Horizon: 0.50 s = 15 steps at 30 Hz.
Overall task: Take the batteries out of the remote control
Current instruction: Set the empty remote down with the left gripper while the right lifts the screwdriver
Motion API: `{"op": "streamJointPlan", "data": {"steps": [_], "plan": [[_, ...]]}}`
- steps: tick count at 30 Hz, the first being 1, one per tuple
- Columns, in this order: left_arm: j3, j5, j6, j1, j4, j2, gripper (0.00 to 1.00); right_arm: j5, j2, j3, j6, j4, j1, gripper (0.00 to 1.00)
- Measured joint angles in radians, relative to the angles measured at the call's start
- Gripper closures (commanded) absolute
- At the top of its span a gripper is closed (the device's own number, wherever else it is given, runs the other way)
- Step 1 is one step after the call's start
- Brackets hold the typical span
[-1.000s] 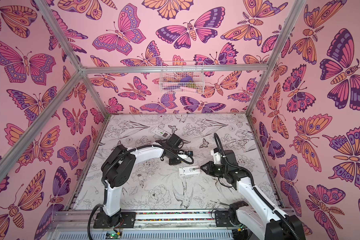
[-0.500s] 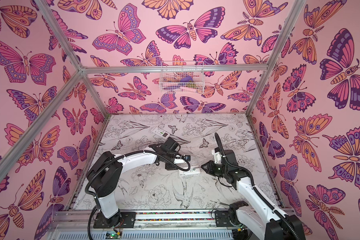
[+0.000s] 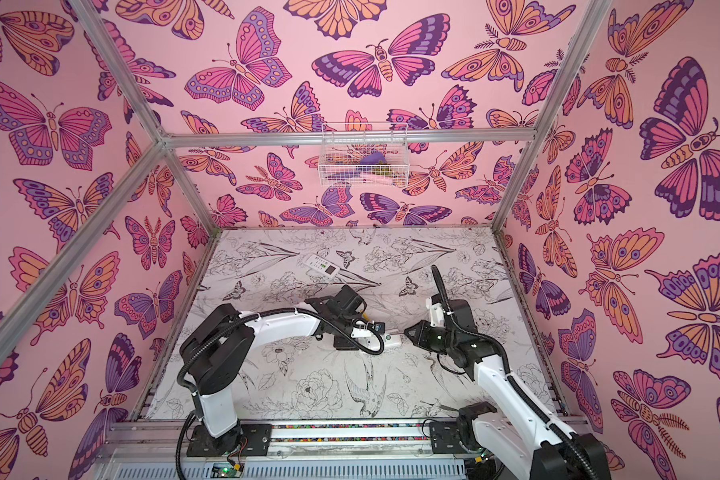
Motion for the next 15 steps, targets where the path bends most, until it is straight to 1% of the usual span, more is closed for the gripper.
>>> {"op": "streamJointPlan", "data": {"steps": [6, 15], "plan": [[0.032, 0.005, -0.004, -0.018, 0.008, 0.029, 0.33, 0.014, -0.035, -0.002, 0.0, -0.003, -0.026, 1.0], [0.129, 0.029, -0.023, -0.071, 0.06, 0.119, 0.33, 0.032, -0.054, -0.002, 0.003, -0.005, -0.089, 1.0]]}}
